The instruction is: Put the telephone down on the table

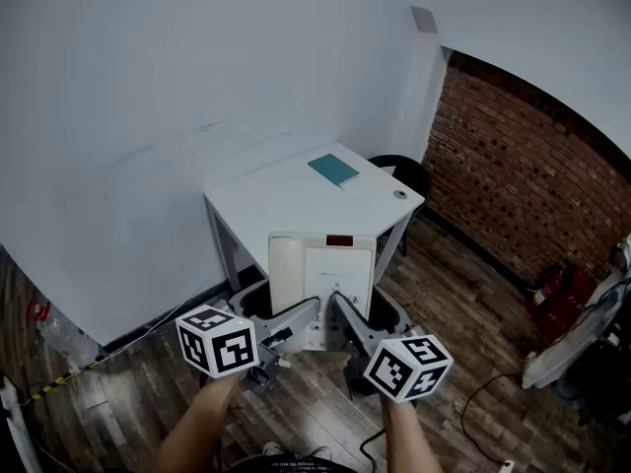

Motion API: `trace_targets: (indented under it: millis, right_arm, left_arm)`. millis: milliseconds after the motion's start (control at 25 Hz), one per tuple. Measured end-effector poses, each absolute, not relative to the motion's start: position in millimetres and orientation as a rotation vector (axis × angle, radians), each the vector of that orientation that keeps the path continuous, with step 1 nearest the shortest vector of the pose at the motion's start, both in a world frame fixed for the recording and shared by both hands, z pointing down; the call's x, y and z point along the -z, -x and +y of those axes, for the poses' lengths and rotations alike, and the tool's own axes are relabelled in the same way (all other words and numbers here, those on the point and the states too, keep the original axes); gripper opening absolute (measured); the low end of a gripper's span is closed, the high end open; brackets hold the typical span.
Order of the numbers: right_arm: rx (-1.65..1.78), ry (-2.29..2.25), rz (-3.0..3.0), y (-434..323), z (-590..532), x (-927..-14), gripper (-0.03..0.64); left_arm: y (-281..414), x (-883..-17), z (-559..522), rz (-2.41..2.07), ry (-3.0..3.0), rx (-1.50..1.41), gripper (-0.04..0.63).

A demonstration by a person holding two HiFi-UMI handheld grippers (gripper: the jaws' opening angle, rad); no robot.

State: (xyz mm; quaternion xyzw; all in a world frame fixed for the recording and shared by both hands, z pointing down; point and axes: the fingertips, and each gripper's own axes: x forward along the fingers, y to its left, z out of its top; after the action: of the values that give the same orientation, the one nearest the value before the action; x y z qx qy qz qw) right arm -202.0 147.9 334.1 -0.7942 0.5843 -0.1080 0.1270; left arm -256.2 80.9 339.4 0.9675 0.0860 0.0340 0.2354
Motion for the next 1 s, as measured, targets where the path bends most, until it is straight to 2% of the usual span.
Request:
trace_targets:
  millis: [640, 1000]
  right_arm:
    - [0.345, 2.239, 1.718, 184, 187, -343, 0.279]
    - [0.352, 2.228, 1.700, 150, 212, -356, 0.279]
  left_arm:
    - [242, -346, 122, 0.171, -2.669, -0.120, 0.397]
    - [209, -358, 147, 0.173, -2.673, -0.137, 0.397]
